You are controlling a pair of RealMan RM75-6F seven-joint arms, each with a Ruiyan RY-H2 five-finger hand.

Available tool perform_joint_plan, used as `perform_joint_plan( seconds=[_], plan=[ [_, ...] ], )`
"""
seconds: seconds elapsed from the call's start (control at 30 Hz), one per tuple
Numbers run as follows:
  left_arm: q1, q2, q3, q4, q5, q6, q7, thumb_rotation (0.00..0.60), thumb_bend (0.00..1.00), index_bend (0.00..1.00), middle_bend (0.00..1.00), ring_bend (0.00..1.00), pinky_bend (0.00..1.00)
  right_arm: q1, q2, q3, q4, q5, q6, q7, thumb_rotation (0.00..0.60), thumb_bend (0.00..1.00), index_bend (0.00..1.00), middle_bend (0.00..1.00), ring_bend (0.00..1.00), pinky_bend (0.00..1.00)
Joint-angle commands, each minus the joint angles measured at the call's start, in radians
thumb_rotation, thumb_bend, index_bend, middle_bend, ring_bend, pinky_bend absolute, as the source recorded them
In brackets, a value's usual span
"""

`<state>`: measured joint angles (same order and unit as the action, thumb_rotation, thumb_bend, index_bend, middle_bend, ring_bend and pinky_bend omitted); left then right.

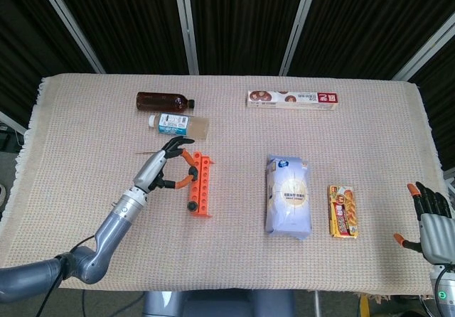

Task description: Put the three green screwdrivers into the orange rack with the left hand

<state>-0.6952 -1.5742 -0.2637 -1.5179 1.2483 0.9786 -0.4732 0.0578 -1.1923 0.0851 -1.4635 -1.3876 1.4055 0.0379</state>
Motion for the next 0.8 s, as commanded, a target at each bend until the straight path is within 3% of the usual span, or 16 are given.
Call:
perform_joint_plan(
  seconds=[0.03, 0.43, 0.6, 0.8],
  plan=[
    [0.001, -0.001, 0.003, 0.002, 0.003, -0.001, -0.001, 0.600, 0.55, 0.60, 0.12, 0.00, 0.00, 0.000, 0.000, 0.000, 0.000, 0.001, 0.000, -0.001, 0.600, 0.00, 0.00, 0.00, 0.00, 0.00],
    [0.006, -0.017, 0.008, 0.025, 0.001, -0.012, -0.013, 0.600, 0.50, 0.56, 0.09, 0.00, 0.00, 0.002, 0.001, 0.000, -0.004, 0.005, -0.006, -0.005, 0.600, 0.00, 0.00, 0.00, 0.00, 0.00],
    [0.011, -0.019, 0.008, 0.027, 0.008, -0.005, -0.019, 0.600, 0.43, 0.42, 0.01, 0.00, 0.00, 0.003, 0.002, 0.001, -0.008, 0.006, -0.005, -0.011, 0.600, 0.00, 0.00, 0.00, 0.00, 0.00],
    [0.014, -0.018, 0.005, 0.025, 0.016, 0.002, -0.024, 0.600, 0.40, 0.28, 0.00, 0.00, 0.00, 0.003, 0.002, 0.002, -0.010, 0.007, -0.006, -0.013, 0.600, 0.00, 0.00, 0.00, 0.00, 0.00]
  ],
)
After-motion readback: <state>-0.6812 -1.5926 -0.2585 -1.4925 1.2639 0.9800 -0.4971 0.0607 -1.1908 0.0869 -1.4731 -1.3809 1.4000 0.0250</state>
